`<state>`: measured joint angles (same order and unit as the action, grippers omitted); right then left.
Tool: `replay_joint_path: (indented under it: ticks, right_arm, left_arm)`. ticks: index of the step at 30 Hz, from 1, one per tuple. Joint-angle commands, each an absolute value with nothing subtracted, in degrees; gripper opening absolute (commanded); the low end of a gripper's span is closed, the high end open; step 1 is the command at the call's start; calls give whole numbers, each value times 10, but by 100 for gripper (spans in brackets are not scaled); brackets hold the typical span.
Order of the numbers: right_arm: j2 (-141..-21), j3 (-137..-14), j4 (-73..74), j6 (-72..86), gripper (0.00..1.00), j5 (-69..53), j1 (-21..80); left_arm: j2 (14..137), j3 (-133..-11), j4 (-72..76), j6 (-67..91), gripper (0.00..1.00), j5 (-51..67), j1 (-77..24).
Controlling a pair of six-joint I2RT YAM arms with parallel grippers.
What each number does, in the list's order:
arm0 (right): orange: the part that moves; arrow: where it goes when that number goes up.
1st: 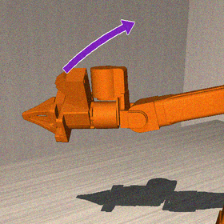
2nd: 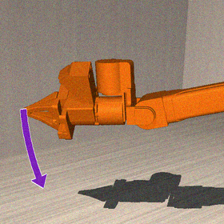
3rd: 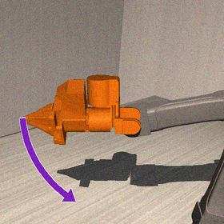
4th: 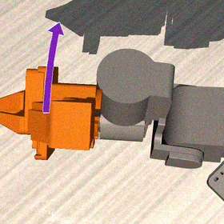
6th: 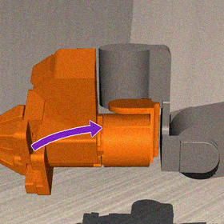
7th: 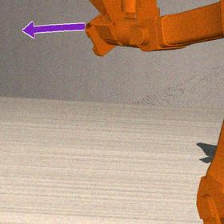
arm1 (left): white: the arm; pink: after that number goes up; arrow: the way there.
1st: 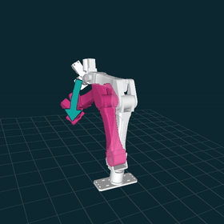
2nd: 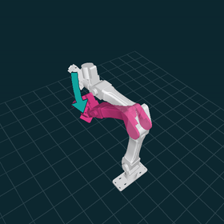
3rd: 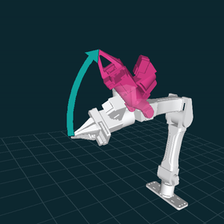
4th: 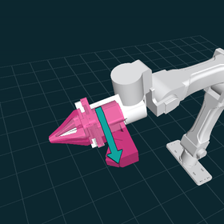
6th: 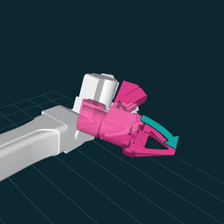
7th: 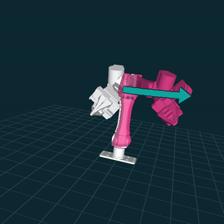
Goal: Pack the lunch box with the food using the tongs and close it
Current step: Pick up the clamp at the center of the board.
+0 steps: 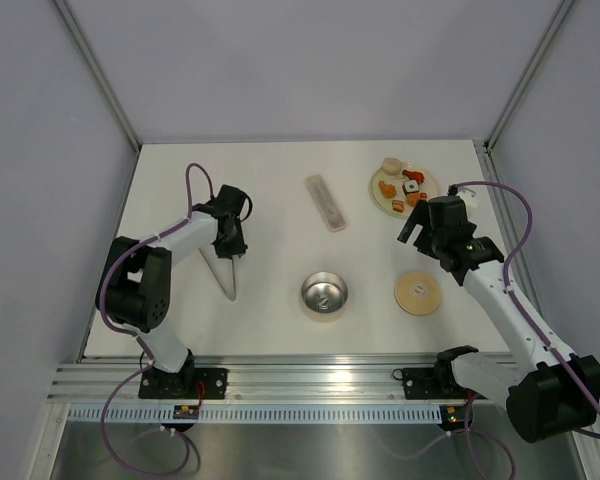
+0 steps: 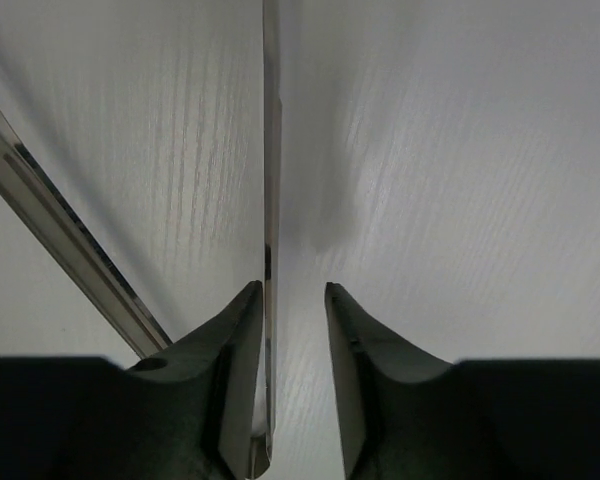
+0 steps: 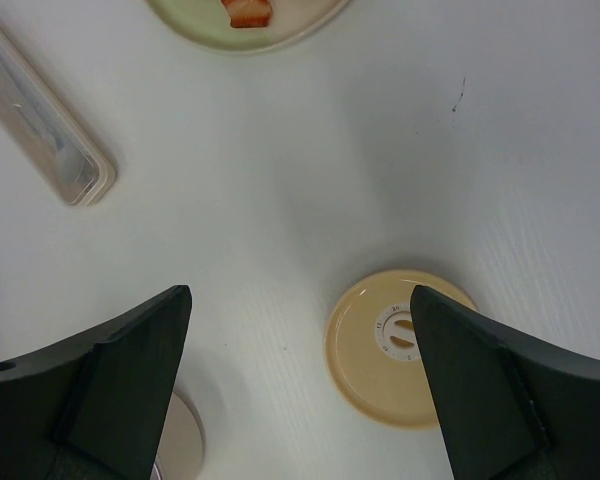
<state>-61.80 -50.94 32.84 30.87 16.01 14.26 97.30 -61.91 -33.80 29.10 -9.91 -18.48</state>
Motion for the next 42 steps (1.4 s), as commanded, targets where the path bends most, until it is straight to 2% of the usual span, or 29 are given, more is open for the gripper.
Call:
replay_joint_path:
  ticks: [1,4,8,10,11,12,16,19,22,29,33,42]
  right_arm:
    - [-625,-513,318,316,100,153,144]
    - [-628,-519,321,316,99,153,145]
    - [-625,-514,321,314,99,152,144]
    - [-622,-512,322,315,99,152,145]
    - [-621,-512,322,314,100,151,144]
    - [-620,-510,322,314,99,151,145]
    - [-613,-506,323,315,100,150,144]
    - [-606,-504,324,314,99,150,144]
    - [-599,-503,327,312,100,154,144]
    - [-592,-525,344,266,100,199,142]
    - [-606,-562,377,255,99,193,124]
    - [-617,-606,433,312,99,190,89]
  left_arm:
    - [986,-635,-313,303,28,-99,-185]
    - [986,-636,-317,301,18,-102,-184]
    - [981,-637,-321,300,18,-112,-184]
    - [983,-636,-320,301,21,-113,-184]
    - [983,-637,-321,301,31,-114,-184]
    - [986,-637,-321,301,36,-114,-185]
    - [998,-635,-317,302,38,-111,-185]
    - [999,-635,-316,301,25,-106,-185]
    - [992,-650,-327,295,1,-109,-184]
    - [940,-762,-408,269,0,-102,-202]
    - [939,-856,-460,274,0,-96,-263]
    - [1051,-1086,-533,325,0,-91,-425]
